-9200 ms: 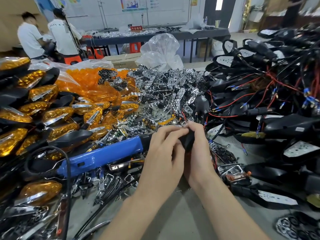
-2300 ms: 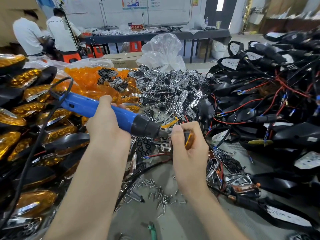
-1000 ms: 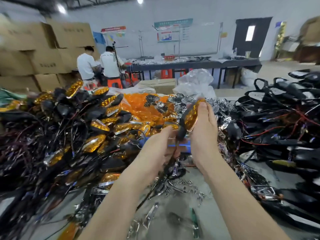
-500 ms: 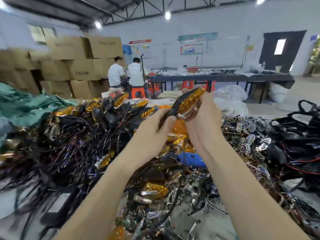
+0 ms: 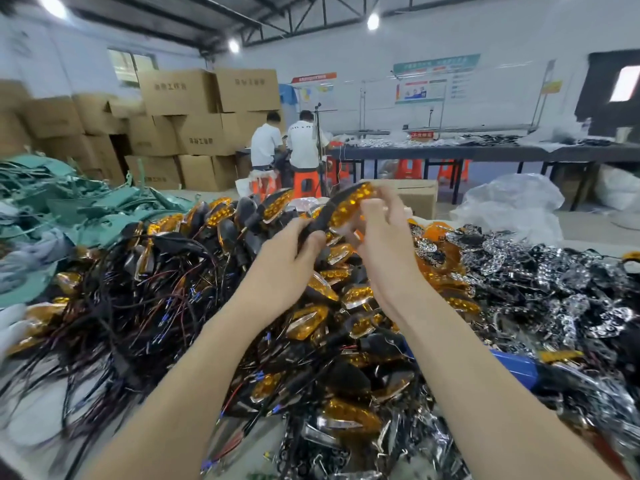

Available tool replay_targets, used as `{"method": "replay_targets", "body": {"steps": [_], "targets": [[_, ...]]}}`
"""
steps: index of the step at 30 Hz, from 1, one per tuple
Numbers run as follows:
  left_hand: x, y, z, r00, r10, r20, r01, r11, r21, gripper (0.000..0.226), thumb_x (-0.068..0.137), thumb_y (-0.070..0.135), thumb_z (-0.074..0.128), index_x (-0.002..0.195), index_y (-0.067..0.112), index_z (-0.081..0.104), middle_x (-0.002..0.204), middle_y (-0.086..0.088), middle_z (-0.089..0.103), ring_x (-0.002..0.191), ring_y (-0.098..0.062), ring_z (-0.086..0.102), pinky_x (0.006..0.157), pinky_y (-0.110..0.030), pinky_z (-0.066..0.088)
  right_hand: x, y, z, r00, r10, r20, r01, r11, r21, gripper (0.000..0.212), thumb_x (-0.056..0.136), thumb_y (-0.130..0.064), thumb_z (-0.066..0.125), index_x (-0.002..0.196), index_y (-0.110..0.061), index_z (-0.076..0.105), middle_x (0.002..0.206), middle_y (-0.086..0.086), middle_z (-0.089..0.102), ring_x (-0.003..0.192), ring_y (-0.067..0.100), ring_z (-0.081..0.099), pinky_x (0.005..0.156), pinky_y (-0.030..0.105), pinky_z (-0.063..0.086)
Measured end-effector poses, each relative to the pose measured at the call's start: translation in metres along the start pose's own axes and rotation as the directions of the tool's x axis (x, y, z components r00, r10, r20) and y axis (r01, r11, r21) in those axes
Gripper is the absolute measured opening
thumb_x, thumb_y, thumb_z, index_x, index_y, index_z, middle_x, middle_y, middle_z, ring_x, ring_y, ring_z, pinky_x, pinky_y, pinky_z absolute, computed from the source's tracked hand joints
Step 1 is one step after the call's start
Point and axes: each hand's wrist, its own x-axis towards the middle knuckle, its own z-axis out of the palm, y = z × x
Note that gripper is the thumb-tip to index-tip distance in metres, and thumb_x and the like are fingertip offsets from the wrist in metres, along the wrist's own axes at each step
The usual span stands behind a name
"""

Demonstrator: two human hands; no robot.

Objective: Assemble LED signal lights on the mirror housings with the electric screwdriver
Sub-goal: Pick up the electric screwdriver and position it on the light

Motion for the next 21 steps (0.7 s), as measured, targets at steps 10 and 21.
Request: {"method": "replay_targets", "body": {"steps": [10,21], "targets": [[0.145,-0.045,-0.039,0.929,-0.267,-0.255,0.345,0.876,0.338,0.035,0.104,0.019,0.039,0.135,0.006,0.051,0.13,-0.021,0.059,0.118,-0.039,0.054,0.098,-0.042,0.042,0.027,0.03,0.003,0.992,0.096,0.085,-0.094,0.995,-0.029,0.049,0.109,-0.029,0.042,0.156,-0.035,0.029,0.084,-0.026,0.064,0.113,0.005,0.059,0.107,0.039,0.048],[0.124,-0.04,-0.03,0.917,-0.289,-0.274,0.39,0.795,0.465,0.037,0.097,0.01,0.041,0.129,0.01,0.059,0.134,-0.017,0.058,0.124,-0.037,0.051,0.107,-0.048,0.042,0.016,0.032,-0.042,0.99,0.109,-0.085,-0.114,0.992,-0.059,0.031,0.11,-0.023,0.043,0.14,-0.028,0.044,0.112,-0.01,0.058,0.096,0.011,0.067,0.072,0.022,0.057]]}}
